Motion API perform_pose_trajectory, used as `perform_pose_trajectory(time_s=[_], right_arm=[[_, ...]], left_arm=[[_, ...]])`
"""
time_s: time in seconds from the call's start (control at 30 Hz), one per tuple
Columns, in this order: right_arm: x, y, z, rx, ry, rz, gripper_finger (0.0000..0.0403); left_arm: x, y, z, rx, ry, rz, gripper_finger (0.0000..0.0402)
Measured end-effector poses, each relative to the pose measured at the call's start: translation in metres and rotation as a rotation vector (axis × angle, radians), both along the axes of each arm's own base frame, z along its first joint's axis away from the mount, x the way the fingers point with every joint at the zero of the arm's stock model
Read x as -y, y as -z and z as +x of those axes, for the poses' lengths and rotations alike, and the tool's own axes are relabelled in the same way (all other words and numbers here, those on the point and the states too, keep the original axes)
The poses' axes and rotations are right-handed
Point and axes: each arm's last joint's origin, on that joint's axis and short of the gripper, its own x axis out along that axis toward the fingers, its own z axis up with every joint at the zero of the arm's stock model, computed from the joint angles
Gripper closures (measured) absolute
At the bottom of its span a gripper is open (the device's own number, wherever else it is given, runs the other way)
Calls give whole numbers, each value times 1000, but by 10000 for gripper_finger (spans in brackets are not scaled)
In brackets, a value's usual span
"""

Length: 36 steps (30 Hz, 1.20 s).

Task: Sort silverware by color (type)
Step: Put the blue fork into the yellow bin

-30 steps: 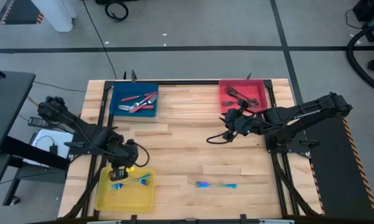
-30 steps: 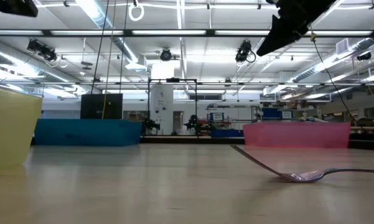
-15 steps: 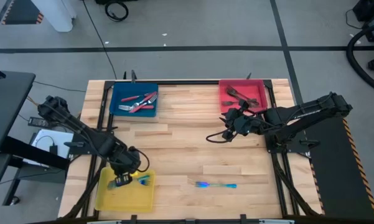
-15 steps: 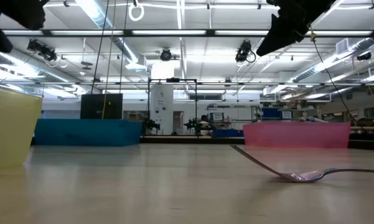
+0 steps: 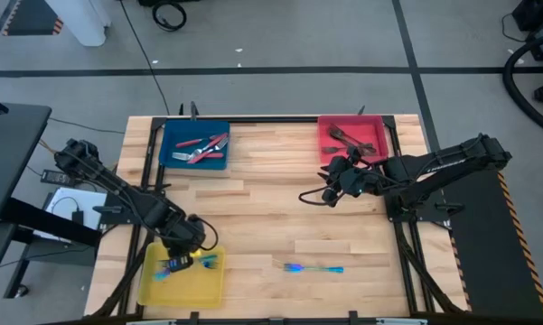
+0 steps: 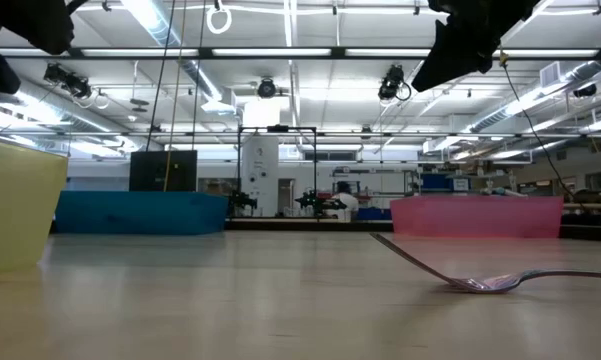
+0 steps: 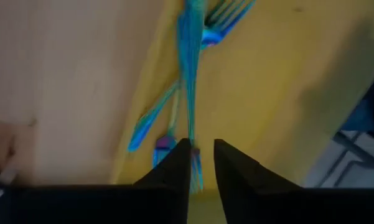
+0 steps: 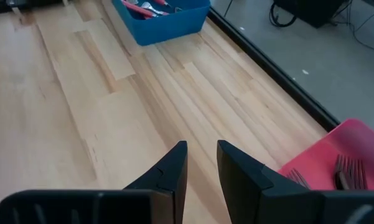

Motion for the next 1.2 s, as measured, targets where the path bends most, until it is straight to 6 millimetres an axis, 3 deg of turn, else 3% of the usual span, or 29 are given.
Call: perform_pose_trajectory(time_s=[0.23, 0.4, 0.53, 0.77, 0.97, 1.2], right_arm=[[-1, 0, 0, 26, 21, 59, 308], [-8, 3, 1, 20, -80, 303, 308], [-22, 12, 6, -30, -147, 427, 308], [-57, 45, 30, -135, -244, 444, 308], [-92, 76, 49, -194, -395, 489, 308], [-124, 106, 54, -240, -450, 521, 308]], left_arm=[[2, -1, 3, 24, 7, -37, 307], [3, -2, 4, 56, 49, -45, 307], [8, -5, 13, 178, 105, -77, 307], [16, -15, 31, 475, 162, -67, 308], [16, -18, 36, 585, 188, -7, 308], [9, -22, 46, 705, 202, 89, 308]])
